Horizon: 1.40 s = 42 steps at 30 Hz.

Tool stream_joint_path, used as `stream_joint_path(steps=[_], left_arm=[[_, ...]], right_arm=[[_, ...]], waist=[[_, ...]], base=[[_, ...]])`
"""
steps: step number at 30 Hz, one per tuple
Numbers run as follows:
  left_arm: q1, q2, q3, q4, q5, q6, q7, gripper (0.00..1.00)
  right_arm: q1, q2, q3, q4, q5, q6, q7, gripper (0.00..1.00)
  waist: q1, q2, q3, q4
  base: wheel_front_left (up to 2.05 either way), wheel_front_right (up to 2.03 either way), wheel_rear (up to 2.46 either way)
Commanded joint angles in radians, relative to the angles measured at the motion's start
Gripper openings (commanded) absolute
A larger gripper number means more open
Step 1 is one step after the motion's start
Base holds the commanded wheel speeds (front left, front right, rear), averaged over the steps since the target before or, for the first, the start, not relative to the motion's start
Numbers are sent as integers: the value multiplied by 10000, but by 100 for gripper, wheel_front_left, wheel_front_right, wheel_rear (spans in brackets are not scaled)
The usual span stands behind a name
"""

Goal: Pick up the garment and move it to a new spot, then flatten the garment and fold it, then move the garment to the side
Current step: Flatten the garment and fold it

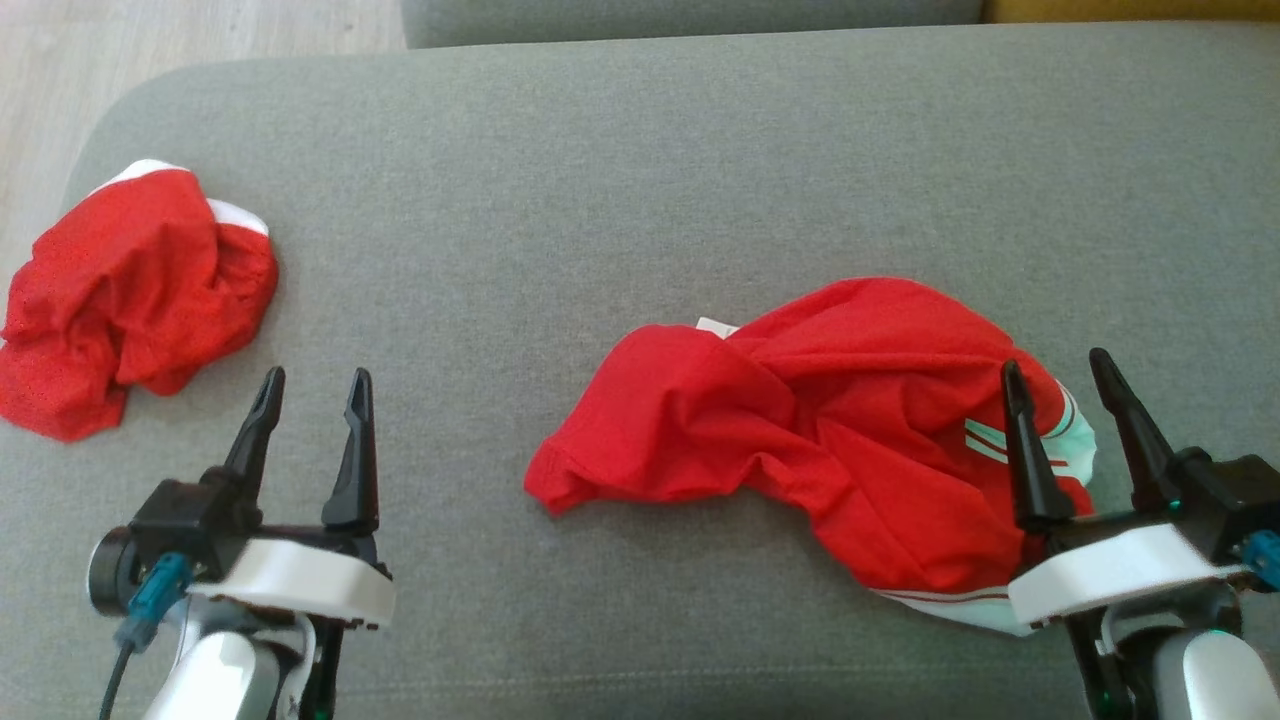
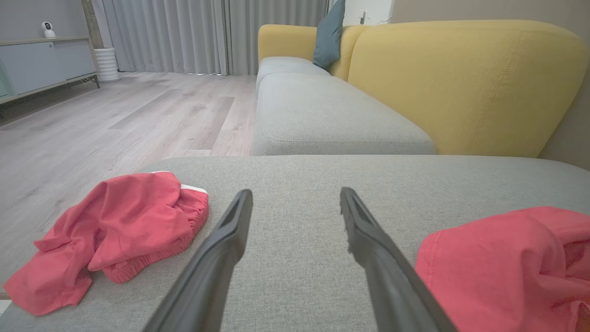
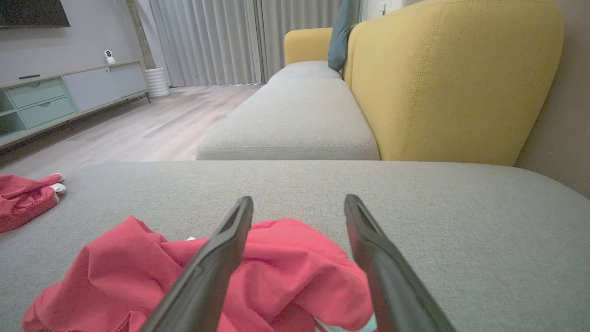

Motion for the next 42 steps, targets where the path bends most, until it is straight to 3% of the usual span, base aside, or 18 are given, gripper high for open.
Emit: stream_joint_path(steps=[1, 6, 16, 26, 32, 33, 35, 36, 42], left_arm=[[-305, 291, 429, -318, 91, -25, -119, 100], [-303, 282, 391, -270, 101, -65, -119, 100], [-671, 226, 272, -360, 197, -132, -120, 100], [-1140, 49, 424, -323, 278, -351, -121, 100], [-1233, -96, 497, -276, 372, -494, -121, 100], [-1250, -114, 501, -267, 390, -525, -121, 100], [-1299, -153, 504, -254, 429, -593, -121, 100], [-1322, -172, 512, -248, 451, -621, -121, 100], [-1412, -294, 532, -236, 568, -738, -122, 100]], right_arm=[[-151, -53, 212, -393, 2, -7, 30, 100], [-100, -53, 132, -235, -33, -7, 109, 100], [-15, -269, -907, 1261, -415, -7, 583, 100], [-1293, -824, -581, 2404, -964, -7, 661, 100], [-1938, -936, -292, 3504, -507, -7, 1265, 100], [-2032, -970, -238, 3665, -375, -7, 1401, 86], [-2214, -1034, -198, 3816, -146, -7, 1495, 8], [-2283, -1037, -222, 3862, -43, -7, 1547, 0], [-2633, -1177, -497, 3721, 194, -7, 1430, 0]], waist=[[0, 0, 1, -1], [0, 0, -16, 21], [0, 0, 521, 195], [0, 0, 1113, 330], [0, 0, 1241, 360], [0, 0, 1259, 370], [0, 0, 1305, 409], [0, 0, 1317, 422], [0, 0, 1385, 494]], base=[[0, 0, 0], [0, 0, 0], [0, 0, 0], [0, 0, 0], [0, 0, 0], [0, 0, 0], [0, 0, 0], [0, 0, 0], [0, 0, 0]])
